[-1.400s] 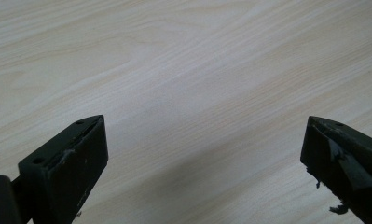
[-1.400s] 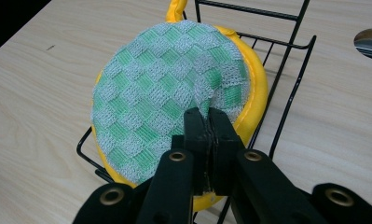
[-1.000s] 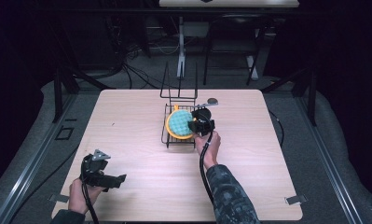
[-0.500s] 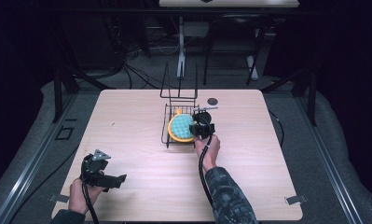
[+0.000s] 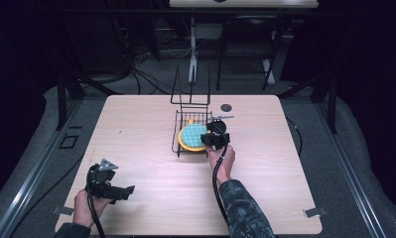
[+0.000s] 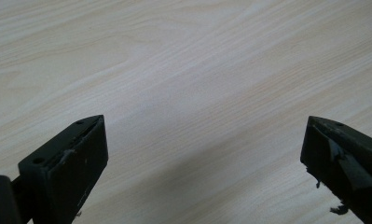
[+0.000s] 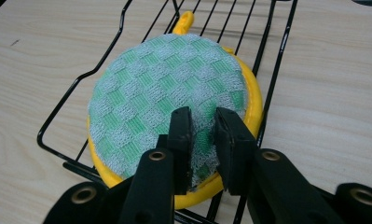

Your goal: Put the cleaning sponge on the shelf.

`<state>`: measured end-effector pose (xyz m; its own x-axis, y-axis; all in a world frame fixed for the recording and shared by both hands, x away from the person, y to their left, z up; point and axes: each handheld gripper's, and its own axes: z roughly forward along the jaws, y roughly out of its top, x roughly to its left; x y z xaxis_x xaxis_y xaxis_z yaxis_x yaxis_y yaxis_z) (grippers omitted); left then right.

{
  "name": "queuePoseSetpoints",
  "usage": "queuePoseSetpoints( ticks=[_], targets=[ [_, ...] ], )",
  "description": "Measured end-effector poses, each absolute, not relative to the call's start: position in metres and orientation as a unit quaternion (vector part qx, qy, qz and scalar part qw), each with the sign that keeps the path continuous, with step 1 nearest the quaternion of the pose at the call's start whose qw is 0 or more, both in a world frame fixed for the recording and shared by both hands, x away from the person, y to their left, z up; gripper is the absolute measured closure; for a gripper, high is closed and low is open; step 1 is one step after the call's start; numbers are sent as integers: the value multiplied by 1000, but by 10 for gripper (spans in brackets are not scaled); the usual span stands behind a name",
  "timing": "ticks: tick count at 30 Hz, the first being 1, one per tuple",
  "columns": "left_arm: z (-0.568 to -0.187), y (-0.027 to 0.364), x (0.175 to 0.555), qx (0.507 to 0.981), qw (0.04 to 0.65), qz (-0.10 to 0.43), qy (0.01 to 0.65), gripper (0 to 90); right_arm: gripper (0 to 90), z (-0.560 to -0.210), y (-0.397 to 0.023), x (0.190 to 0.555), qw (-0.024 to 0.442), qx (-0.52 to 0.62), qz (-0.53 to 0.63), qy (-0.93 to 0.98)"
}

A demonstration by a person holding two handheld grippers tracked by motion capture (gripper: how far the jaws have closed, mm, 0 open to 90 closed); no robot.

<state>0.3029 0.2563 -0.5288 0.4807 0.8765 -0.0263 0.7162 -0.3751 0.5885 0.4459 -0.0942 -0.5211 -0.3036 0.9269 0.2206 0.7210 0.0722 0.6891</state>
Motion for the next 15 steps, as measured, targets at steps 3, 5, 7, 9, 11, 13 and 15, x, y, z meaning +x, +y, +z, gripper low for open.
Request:
queuePoseSetpoints(
  ticks=[3,5,7,9,11,13,15],
  targets=[
    [-529,256,303,817,271,146,488,8,727,-519,-93,443,138,564,366,727],
    [-529,257,303,818,271,146,486,8,711,-518,-92,442,139,551,368,736],
    [-529,257,303,816,272,147,488,8,696,-517,-90,441,139,547,370,738],
    [-529,257,303,816,272,146,489,8,626,-515,-89,439,138,542,370,742],
    [-530,257,304,816,272,146,488,8,567,-514,-89,438,135,537,369,747],
    [-530,257,303,816,271,146,489,8,441,-512,-88,437,138,530,368,751],
    [-530,258,303,815,271,145,492,8,332,-509,-89,436,135,520,366,760]
  ],
)
